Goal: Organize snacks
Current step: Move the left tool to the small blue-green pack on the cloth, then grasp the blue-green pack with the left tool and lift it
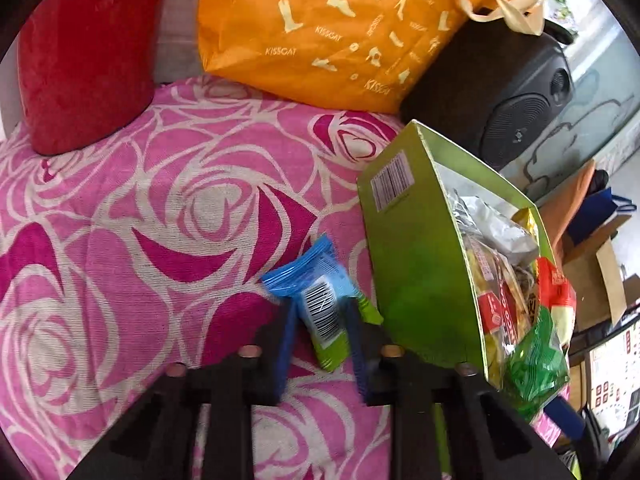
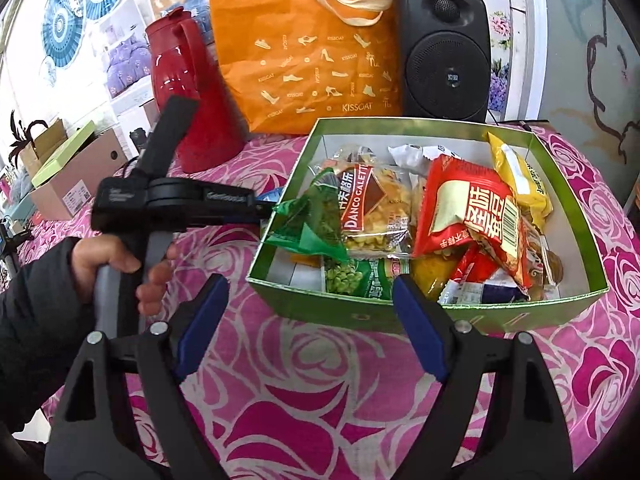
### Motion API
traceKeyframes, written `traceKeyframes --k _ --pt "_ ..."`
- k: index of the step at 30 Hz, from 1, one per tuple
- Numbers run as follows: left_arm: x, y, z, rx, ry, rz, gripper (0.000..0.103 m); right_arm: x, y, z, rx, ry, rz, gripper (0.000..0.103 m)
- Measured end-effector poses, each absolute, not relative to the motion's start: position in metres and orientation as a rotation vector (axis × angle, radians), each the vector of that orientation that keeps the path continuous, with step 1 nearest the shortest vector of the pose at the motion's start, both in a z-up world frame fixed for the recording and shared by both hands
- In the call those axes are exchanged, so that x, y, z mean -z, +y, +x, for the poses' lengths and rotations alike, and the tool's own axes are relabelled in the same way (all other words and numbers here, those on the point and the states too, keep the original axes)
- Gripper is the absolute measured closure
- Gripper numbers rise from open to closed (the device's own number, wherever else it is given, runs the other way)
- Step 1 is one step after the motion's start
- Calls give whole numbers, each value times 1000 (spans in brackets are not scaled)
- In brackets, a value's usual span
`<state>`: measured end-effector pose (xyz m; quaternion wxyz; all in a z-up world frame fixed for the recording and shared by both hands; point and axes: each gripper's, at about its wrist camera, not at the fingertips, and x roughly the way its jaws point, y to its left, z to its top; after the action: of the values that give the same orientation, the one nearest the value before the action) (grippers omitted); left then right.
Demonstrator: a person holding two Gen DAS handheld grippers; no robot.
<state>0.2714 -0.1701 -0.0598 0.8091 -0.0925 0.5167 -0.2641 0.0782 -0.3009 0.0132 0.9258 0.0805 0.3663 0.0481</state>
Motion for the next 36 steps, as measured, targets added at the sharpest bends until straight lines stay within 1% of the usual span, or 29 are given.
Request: traceKeyframes --k 1,2,5,10,16,17,18,19,20,23,24,25,26,27,29,32,36 --pt "57 -169 269 584 1104 -183 91 -12 -301 79 -100 755 167 19" --pt "54 -168 265 603 1104 -164 93 -11 -301 80 -99 753 166 19" --pt "48 -160 251 629 1100 -110 95 -12 -298 80 -113 750 168 19" --pt "42 -133 216 639 1118 -130 96 -12 -287 74 -139 753 158 19" --pt "37 -89 153 588 1103 -184 96 -13 -261 63 -214 760 145 19" --pt "39 -83 145 584 1102 -193 95 -12 -256 61 -237 763 146 20" --pt "40 -73 138 574 1103 -200 94 -10 -250 57 -263 767 147 22" --pt "42 -67 131 557 1102 -207 93 -9 -244 54 -288 773 146 25" --pt "42 -63 128 549 1103 -212 89 -6 -237 52 -320 788 140 26" --pt "42 -55 125 534 1106 -235 86 8 -219 58 -362 839 102 32" --pt "41 -53 127 534 1105 -243 85 13 -216 63 -375 854 105 38" --pt "39 -54 129 536 1102 -254 82 18 -215 69 -377 870 115 47" --pt "37 -56 132 548 1097 -267 77 23 -215 74 -377 885 123 50" --pt "33 -59 135 566 1091 -281 75 26 -214 78 -379 894 128 54" --pt "28 -66 139 595 1091 -278 64 31 -216 84 -390 901 149 55" --pt "28 -80 148 645 1098 -253 63 33 -215 92 -422 891 173 55" --pt "44 -91 168 660 1145 -251 64 36 -212 101 -424 895 152 55"
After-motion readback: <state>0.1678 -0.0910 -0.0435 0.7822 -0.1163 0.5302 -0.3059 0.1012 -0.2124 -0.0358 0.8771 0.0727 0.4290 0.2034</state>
